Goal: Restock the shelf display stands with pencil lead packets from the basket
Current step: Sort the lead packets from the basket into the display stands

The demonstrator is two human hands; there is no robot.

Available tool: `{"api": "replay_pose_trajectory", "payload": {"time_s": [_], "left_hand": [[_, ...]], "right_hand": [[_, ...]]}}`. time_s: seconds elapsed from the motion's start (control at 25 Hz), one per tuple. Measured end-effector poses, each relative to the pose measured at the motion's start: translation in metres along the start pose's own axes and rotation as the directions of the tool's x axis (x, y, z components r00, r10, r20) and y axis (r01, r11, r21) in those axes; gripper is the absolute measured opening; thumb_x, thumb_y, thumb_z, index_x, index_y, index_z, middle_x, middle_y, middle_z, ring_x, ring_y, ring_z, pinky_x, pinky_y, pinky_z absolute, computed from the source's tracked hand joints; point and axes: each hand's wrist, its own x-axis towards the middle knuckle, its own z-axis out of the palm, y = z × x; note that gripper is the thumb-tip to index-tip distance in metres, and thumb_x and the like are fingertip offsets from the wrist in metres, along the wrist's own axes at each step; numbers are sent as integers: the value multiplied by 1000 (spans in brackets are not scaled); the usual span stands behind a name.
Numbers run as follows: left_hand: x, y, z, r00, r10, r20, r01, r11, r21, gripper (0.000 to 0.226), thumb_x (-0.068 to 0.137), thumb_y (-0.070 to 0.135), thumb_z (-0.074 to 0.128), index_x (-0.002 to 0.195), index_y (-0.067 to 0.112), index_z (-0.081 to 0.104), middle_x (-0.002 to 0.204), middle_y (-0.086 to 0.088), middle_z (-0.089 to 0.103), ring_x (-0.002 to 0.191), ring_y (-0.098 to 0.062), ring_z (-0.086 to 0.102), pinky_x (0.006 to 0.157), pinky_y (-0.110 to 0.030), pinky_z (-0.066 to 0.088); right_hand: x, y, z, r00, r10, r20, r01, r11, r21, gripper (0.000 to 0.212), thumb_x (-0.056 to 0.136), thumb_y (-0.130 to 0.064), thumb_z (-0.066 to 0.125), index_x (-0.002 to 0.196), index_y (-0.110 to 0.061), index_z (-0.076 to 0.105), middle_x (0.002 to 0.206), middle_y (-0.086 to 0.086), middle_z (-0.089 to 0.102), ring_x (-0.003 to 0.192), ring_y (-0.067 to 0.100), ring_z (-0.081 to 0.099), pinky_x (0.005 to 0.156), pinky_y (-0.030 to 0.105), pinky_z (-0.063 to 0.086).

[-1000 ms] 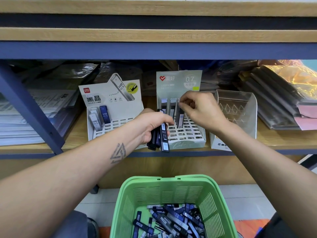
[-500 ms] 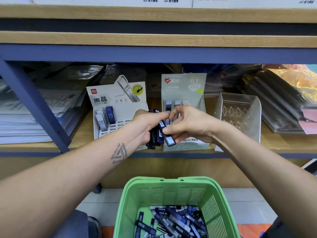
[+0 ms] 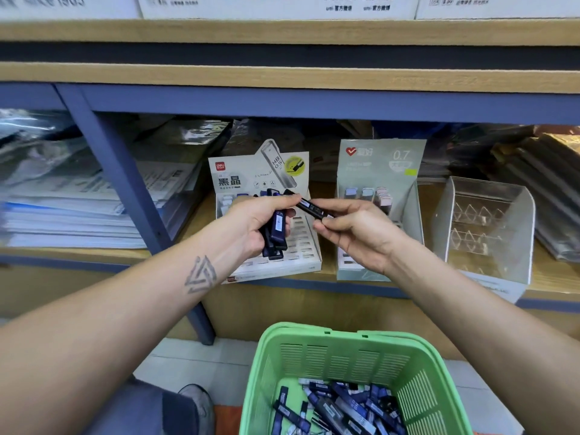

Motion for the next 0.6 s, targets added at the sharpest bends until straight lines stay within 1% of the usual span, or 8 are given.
{"api": "replay_pose_trajectory", "payload": {"time_s": [0.08, 0.2, 0.28, 0.36, 0.44, 0.52, 0.6], "left_hand": [[-3, 3, -10, 999, 24, -25, -25, 999, -37, 12, 83, 6, 77, 86, 8, 65, 73, -9, 62, 42, -9, 50, 40, -18, 45], [-7, 10, -23, 996, 47, -79, -49, 998, -25, 13, 85, 1, 74, 80, 5, 63, 66, -9, 59, 44, -11, 48, 41, -18, 45], [-9, 14, -32, 987, 85, -138, -89, 996, -26, 8, 84, -6, 69, 85, -2, 63, 70, -16, 61, 43, -14, 50, 40, -20, 45], [-9, 17, -40, 968, 147, -203, -150, 989, 0, 16, 80, -12, 68, 94, -8, 64, 77, -24, 62, 42, -18, 51, 42, -23, 46], [-11, 16, -47, 958, 178, -226, -170, 984, 52, 23, 75, -16, 67, 96, -7, 64, 75, -24, 61, 42, -19, 52, 43, -24, 47], [-12, 16, -54, 963, 159, -217, -149, 987, 60, 25, 73, -19, 65, 93, -4, 62, 66, -20, 59, 43, -19, 52, 44, -24, 47], [-13, 16, -59, 973, 110, -202, -101, 993, 52, 22, 75, -18, 64, 90, -2, 60, 62, -17, 58, 42, -19, 52, 43, -23, 46]], "right_hand": [[2, 3, 7, 1000, 1, 11, -1, 1000, -3, 34, 92, 19, 49, 115, 4, 69, 111, 25, 72, 93, 26, 75, 73, 22, 60], [6, 5, 15, 999, -32, -15, 33, 999, 11, 26, 95, 13, 52, 118, 9, 65, 104, 27, 73, 91, 28, 75, 74, 22, 61], [10, 9, 20, 998, -50, -25, 50, 999, -8, 25, 94, 11, 56, 117, 11, 64, 99, 26, 73, 86, 27, 76, 71, 21, 61], [13, 11, 27, 997, -67, -38, 65, 997, -47, 23, 93, 9, 58, 115, 13, 65, 93, 26, 73, 78, 24, 76, 67, 18, 60], [17, 11, 34, 998, -57, -35, 55, 997, -51, 20, 94, 6, 59, 111, 14, 65, 87, 26, 72, 72, 22, 75, 64, 16, 59], [22, 10, 43, 999, -36, 1, 36, 998, -47, 20, 96, -5, 61, 107, 11, 67, 83, 24, 72, 70, 19, 75, 63, 15, 59], [30, 10, 50, 998, -66, -3, 65, 987, -145, 30, 97, -19, 62, 104, 9, 67, 77, 22, 73, 64, 17, 74, 61, 14, 59]]}}
